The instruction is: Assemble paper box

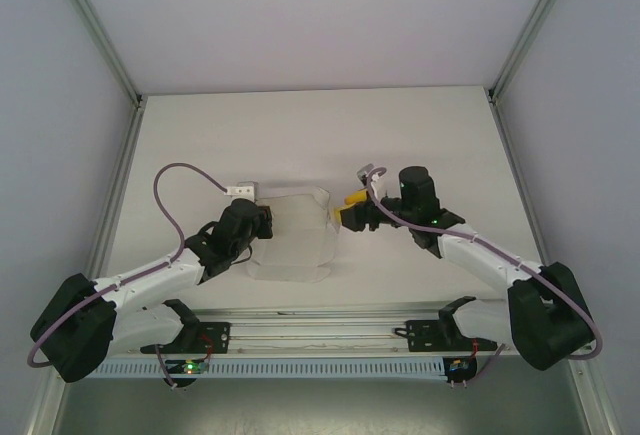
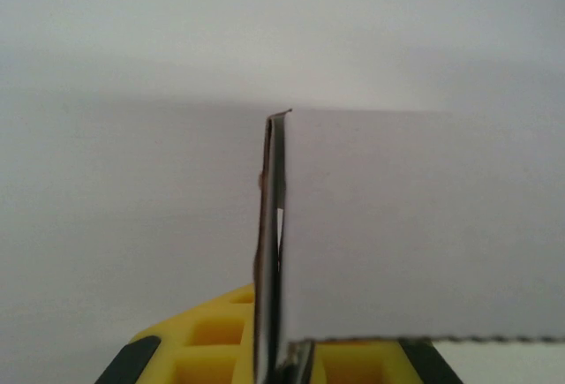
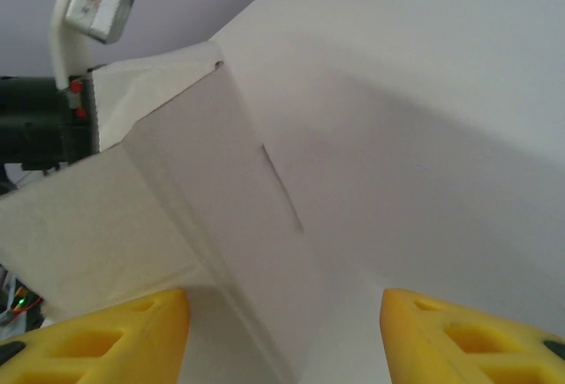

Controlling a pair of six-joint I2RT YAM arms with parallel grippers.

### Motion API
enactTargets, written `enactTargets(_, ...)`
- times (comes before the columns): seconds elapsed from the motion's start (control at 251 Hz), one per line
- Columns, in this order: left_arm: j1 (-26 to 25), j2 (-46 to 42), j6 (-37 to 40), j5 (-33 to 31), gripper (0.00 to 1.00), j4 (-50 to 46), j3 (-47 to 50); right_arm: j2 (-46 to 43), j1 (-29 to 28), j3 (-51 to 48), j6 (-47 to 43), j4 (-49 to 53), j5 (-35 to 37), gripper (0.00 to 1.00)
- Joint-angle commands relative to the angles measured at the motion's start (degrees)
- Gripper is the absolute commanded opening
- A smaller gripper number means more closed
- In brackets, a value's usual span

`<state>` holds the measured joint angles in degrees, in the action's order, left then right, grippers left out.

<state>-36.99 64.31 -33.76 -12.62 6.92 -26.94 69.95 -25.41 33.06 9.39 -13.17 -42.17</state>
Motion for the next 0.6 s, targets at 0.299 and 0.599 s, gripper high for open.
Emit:
enactTargets(0.299, 0.51, -1.55, 1.41, 0.75, 0.00, 1.31, -1.36, 3.57, -5.55, 2.85, -2.79, -3.90, 2.89, 0.59)
enactTargets(0.599, 0.48, -1.30, 1.77, 2.19, 0.00, 1.08, -1.63, 2.38, -12.42, 4.23, -6.85, -4.12, 23.58, 0.61)
